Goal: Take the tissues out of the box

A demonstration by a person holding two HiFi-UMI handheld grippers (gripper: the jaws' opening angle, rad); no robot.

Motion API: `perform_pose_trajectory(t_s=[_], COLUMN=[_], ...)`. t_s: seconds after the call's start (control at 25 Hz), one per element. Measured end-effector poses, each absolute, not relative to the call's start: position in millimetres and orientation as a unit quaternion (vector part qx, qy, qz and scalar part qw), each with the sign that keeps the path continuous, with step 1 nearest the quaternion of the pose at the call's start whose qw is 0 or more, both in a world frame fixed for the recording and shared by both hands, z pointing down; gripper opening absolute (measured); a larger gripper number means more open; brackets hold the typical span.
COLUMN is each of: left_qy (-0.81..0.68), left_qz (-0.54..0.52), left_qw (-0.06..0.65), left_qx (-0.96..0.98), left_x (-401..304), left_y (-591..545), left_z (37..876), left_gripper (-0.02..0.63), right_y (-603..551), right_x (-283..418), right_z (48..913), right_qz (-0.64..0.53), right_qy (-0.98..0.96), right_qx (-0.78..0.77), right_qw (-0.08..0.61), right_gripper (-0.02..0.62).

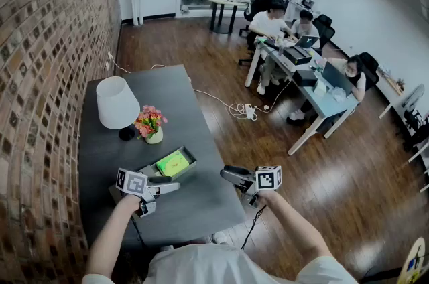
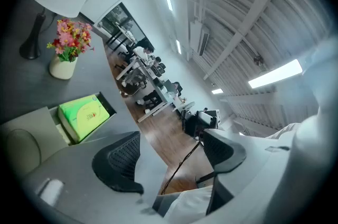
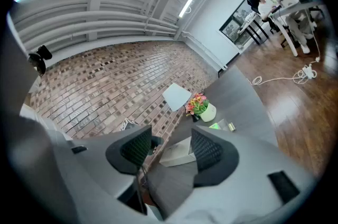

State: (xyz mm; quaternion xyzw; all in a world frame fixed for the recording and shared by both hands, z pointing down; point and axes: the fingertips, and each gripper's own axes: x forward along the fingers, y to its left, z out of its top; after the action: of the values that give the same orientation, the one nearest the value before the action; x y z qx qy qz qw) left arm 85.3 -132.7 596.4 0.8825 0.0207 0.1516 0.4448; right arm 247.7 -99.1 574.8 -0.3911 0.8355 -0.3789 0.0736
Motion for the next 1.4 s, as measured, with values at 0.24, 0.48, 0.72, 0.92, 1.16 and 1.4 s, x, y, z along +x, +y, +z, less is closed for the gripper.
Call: perform_pose_trajectory(t_s=[0.24, 0.48, 0.72, 0.92, 1.16, 1.4], left_qy=[-0.007, -0.047, -0.099, -0.147, -0.198, -0.246], left_qz=[0.153, 0.160, 0.165, 0.156, 0.174, 0.158], left_qw=[0.433, 0.400, 0.358, 0.332, 0.280, 0.237], left_qx=[0.888, 0.901, 0.913, 0.919, 0.923, 0.927], left_x=[65.9, 40.0, 9.3, -11.2, -31.4, -37.6], left_y=[-149.8, -164.1, -178.0, -184.8, -186.3, -189.7], left_z=[600.8, 608.2, 611.7, 609.6, 617.5, 615.2], left_gripper=[0.357, 0.357, 0.357, 0.357, 0.359, 0.364], right_y=[-119.9, -146.9, -168.8, -187.8, -218.8, -252.1], right_x=[242.0, 226.5, 182.5, 150.6, 129.3, 126.1], right_z=[578.4, 582.8, 602.0, 626.5, 660.0, 695.7], right_qz=[-0.357, -0.351, -0.313, -0.232, -0.211, -0.233], right_qy=[0.846, 0.858, 0.890, 0.904, 0.889, 0.863], right_qx=[-0.395, -0.375, -0.317, -0.289, -0.297, -0.351], right_qw=[0.036, 0.007, -0.094, -0.214, -0.279, -0.279], right_gripper=[0.270, 0.270, 0.270, 0.272, 0.273, 0.471])
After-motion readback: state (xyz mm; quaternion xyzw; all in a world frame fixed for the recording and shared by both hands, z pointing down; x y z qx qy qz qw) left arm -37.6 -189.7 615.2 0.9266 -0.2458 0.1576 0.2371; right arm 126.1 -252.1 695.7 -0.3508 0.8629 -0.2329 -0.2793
